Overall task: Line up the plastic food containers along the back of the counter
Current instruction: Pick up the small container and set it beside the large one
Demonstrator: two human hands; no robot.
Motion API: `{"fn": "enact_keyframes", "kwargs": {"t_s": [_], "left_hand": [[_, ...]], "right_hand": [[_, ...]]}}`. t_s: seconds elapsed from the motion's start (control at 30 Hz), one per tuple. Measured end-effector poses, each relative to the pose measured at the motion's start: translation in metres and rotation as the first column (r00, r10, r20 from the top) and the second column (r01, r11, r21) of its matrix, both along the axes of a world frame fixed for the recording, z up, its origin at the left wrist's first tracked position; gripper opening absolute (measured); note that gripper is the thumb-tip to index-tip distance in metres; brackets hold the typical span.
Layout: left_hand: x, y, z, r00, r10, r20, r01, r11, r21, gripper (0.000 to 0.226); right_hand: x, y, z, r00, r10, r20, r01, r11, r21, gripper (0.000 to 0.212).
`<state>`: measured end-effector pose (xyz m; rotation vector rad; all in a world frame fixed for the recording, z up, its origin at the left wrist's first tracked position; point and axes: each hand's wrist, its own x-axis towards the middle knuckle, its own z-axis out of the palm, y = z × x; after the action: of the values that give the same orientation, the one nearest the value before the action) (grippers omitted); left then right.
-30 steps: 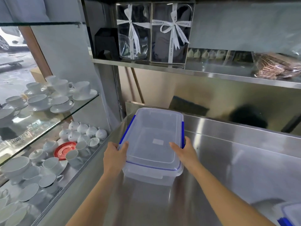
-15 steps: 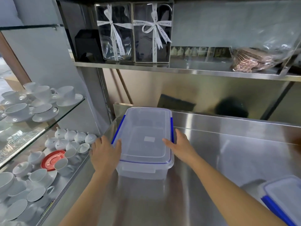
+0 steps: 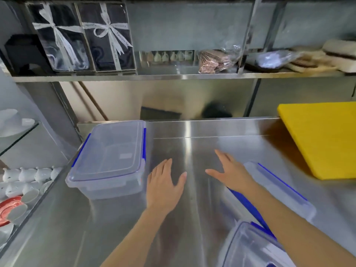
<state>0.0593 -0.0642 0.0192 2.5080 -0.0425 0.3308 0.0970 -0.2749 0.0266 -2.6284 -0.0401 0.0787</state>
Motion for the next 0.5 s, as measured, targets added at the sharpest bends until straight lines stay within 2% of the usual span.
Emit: {"fn": "enact_keyframes", "kwargs": {"t_s": [0.07, 0.13, 0.23, 0.3, 0.4, 0.5], "left_hand": [[-0.008, -0.031, -0.006, 0.995, -0.048, -0.084, 0.049, 0.999, 0.011, 0.071], [-0.014, -0.061, -0.011, 0.968, -0.079, -0.238, 0.084, 0.996, 0.01, 0.079], [-0.021, -0.099, -0.015, 0.834, -0.143, -0.533, 0.122, 0.99, -0.075, 0.089], [-0.028, -0.119, -0.017, 0.727, -0.226, -0.648, 0.127, 0.972, -0.197, 0.095], [-0.035, -0.141, -0.016, 0.659, -0.276, -0.7, 0.061, 0.947, -0.316, 0.094], [-0.039, -0.157, -0.013, 0.683, -0.289, -0.671, 0.043, 0.933, -0.358, 0.074]], "right_hand": [[-0.012, -0.031, -0.004, 0.998, -0.063, 0.028, 0.064, 0.997, -0.033, 0.08], [-0.024, -0.06, -0.009, 0.992, -0.112, 0.058, 0.117, 0.989, -0.088, 0.078], [-0.039, -0.099, -0.017, 0.981, -0.168, 0.096, 0.182, 0.97, -0.162, 0.072], [-0.049, -0.119, -0.02, 0.97, -0.232, 0.072, 0.241, 0.959, -0.15, 0.074], [-0.059, -0.142, -0.026, 0.959, -0.284, 0.016, 0.283, 0.946, -0.157, 0.074], [-0.067, -0.155, -0.03, 0.955, -0.295, -0.04, 0.287, 0.947, -0.141, 0.073]]}}
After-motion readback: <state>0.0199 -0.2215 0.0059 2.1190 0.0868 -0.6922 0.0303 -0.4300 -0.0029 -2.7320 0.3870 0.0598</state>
